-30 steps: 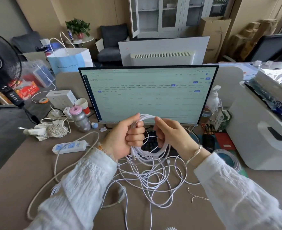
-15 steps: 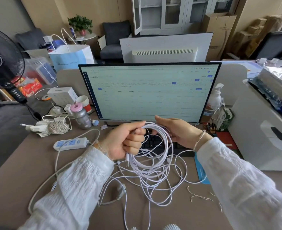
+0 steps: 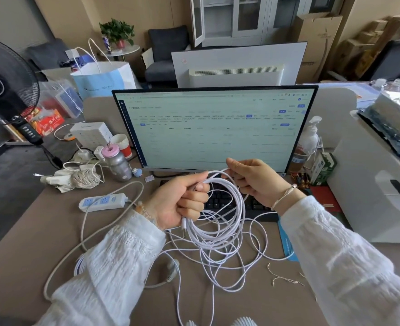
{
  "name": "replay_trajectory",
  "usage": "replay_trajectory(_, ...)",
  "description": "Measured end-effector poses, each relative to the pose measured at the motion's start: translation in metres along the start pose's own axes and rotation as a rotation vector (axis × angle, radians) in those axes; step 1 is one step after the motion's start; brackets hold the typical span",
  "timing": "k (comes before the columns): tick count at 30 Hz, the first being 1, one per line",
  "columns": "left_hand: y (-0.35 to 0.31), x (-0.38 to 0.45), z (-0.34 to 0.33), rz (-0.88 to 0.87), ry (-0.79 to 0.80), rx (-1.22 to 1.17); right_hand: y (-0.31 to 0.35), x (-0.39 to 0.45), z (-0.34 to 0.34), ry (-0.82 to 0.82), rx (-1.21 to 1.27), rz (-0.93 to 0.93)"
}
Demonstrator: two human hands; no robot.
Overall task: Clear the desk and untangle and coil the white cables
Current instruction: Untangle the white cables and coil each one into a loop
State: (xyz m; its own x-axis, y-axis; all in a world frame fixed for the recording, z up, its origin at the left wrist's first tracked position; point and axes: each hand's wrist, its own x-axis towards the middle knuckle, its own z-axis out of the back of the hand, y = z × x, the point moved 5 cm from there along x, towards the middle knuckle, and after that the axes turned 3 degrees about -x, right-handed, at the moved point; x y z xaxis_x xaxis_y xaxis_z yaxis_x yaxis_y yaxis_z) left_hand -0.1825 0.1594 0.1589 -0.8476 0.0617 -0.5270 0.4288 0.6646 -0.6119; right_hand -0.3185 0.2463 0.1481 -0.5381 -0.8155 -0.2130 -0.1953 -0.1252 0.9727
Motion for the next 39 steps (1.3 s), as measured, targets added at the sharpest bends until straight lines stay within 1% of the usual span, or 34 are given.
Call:
replay_trajectory(2, 0.0, 0.0, 0.0, -0.018, 0.002, -0.013, -0.001, -0.002, 0.0, 0.024, 0.001, -0.015)
replay_trajectory(3, -0.001, 0.0, 0.0, -0.039, -0.001, -0.033, -0.003, -0.004, -0.004, 0.09, -0.002, -0.04)
replay_trajectory(4, -0.002, 0.001, 0.001, -0.071, -0.012, -0.062, -0.006, -0.008, -0.01, 0.189, 0.004, -0.083)
replay_trajectory(6, -0.006, 0.003, 0.006, -0.155, -0.073, -0.116, -0.014, -0.017, -0.024, 0.396, 0.109, -0.153)
replay_trajectory(7, -0.007, 0.005, 0.01, -0.197, -0.116, -0.128, -0.014, -0.021, -0.03, 0.459, 0.193, -0.149)
replay_trajectory(8, -0.008, 0.006, 0.014, -0.227, -0.154, -0.127, -0.014, -0.023, -0.032, 0.479, 0.236, -0.136)
replay_trajectory(10, -0.006, 0.006, 0.016, -0.233, -0.195, -0.099, -0.012, -0.023, -0.032, 0.421, 0.234, -0.115)
replay_trajectory(12, -0.004, 0.004, 0.015, -0.186, -0.193, -0.049, -0.01, -0.021, -0.028, 0.341, 0.263, -0.134)
replay_trajectory(14, -0.004, 0.0, 0.012, -0.129, -0.171, -0.007, -0.012, -0.02, -0.025, 0.314, 0.256, -0.201)
replay_trajectory(16, -0.006, -0.004, 0.012, -0.09, -0.155, 0.034, -0.012, -0.021, -0.025, 0.31, 0.174, -0.213)
replay_trajectory(19, -0.006, -0.007, 0.011, -0.055, -0.15, 0.093, -0.009, -0.019, -0.026, 0.282, 0.001, -0.133)
replay_trajectory(24, 0.004, -0.002, 0.003, 0.006, -0.104, 0.097, 0.009, -0.007, -0.024, 0.053, -0.46, 0.181)
replay_trajectory(26, 0.005, -0.001, 0.001, 0.009, -0.092, 0.062, 0.012, -0.005, -0.025, -0.008, -0.478, 0.213)
replay_trajectory(28, 0.004, -0.002, 0.002, -0.001, -0.089, 0.018, 0.012, -0.004, -0.02, -0.052, -0.359, 0.179)
replay_trajectory(30, 0.003, -0.003, 0.003, -0.02, -0.094, -0.012, 0.009, -0.003, -0.014, -0.03, -0.267, 0.11)
replay_trajectory(34, 0.002, -0.003, 0.003, -0.072, -0.117, -0.03, 0.007, -0.001, -0.015, -0.027, -0.326, 0.089)
replay_trajectory(35, 0.0, -0.003, 0.002, -0.098, -0.123, -0.041, 0.006, -0.001, -0.018, -0.006, -0.281, 0.07)
replay_trajectory(36, -0.001, -0.003, 0.002, -0.123, -0.13, -0.055, 0.004, -0.002, -0.02, 0.042, -0.185, 0.025)
replay_trajectory(38, -0.003, -0.001, 0.004, -0.166, -0.168, -0.074, 0.001, -0.011, -0.028, 0.234, 0.001, -0.126)
replay_trajectory(39, -0.004, 0.001, 0.006, -0.189, -0.199, -0.069, 0.002, -0.017, -0.032, 0.325, 0.003, -0.157)
